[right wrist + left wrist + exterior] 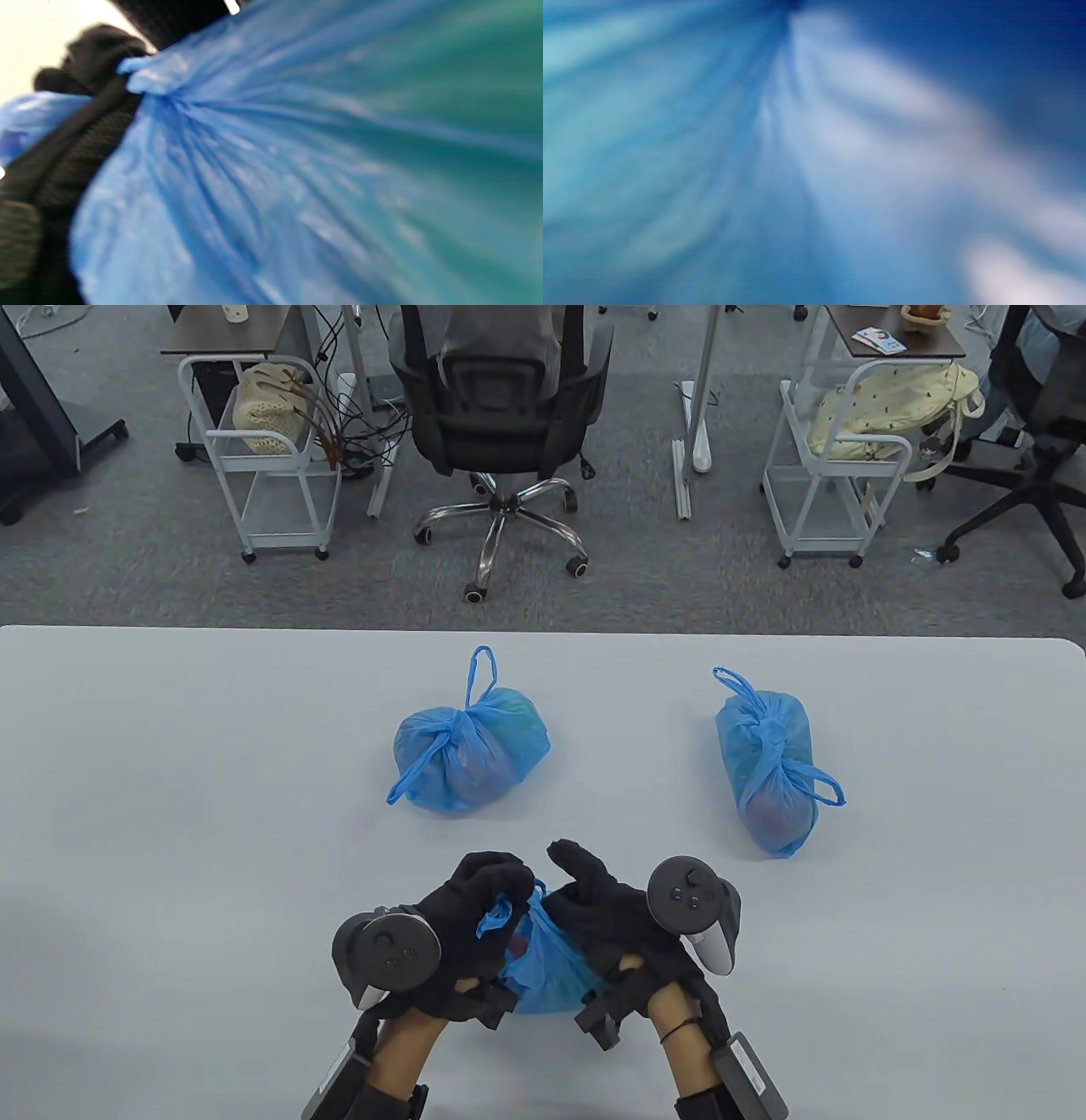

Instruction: Tie knot on plastic bag top

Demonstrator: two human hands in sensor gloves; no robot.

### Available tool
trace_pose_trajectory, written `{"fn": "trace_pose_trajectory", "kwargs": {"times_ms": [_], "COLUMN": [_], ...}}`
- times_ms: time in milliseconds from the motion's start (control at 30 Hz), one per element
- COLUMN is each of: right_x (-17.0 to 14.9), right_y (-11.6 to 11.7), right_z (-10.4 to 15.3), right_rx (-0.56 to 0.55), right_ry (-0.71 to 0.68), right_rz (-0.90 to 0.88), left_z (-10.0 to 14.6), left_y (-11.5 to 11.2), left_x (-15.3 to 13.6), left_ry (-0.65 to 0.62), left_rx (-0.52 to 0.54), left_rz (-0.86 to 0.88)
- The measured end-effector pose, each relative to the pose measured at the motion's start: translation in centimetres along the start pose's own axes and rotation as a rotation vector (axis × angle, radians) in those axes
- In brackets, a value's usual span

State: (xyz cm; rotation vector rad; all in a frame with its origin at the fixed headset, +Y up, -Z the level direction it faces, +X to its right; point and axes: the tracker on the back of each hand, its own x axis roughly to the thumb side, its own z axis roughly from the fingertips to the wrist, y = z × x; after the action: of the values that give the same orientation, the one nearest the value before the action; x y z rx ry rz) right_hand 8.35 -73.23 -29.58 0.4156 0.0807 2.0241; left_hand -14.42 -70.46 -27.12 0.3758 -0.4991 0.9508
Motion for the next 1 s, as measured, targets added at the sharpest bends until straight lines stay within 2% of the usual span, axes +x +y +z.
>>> {"fn": "trace_pose_trajectory", "kwargs": {"times_ms": [100, 300, 400, 467, 600, 733, 800, 867, 933, 1000], "right_x": [0.1, -0.1, 0.0, -0.2, -1.4, -2.0, -1.9, -1.6, -1.2, -0.9], "right_y": [0.0, 0.7, 0.7, 0.5, -0.4, -0.9, -1.1, -1.6, -1.9, -2.1], "right_z": [0.0, -0.2, -0.1, -0.1, -0.1, -0.1, 0.0, 0.1, 0.2, 0.3], "right_rx": [-0.008, 0.08, 0.049, 0.061, 0.092, 0.058, -0.015, -0.099, -0.132, -0.16], "right_ry": [-0.031, -0.058, -0.096, -0.095, -0.073, -0.055, -0.043, -0.051, -0.076, -0.086], "right_rz": [0.087, 0.018, 0.026, -0.027, -0.307, -0.37, -0.319, -0.184, -0.101, -0.101], "left_z": [-0.1, -0.5, -0.6, -0.6, -0.8, -0.9, -0.8, -0.9, -0.8, -0.8], "left_y": [-0.1, -0.1, -0.3, -0.2, 0.0, -0.4, -0.6, -0.6, -0.7, -0.5], "left_x": [-0.4, -0.8, -0.8, -0.9, -1.4, -1.3, -1.2, -1.5, -1.9, -2.2], "left_ry": [0.002, 0.013, 0.017, 0.028, 0.041, 0.047, 0.057, 0.076, 0.119, 0.156], "left_rx": [-0.034, -0.11, -0.141, -0.148, -0.177, -0.222, -0.242, -0.257, -0.28, -0.279], "left_rz": [0.058, 0.182, 0.191, 0.223, 0.293, 0.323, 0.32, 0.331, 0.43, 0.479]}}
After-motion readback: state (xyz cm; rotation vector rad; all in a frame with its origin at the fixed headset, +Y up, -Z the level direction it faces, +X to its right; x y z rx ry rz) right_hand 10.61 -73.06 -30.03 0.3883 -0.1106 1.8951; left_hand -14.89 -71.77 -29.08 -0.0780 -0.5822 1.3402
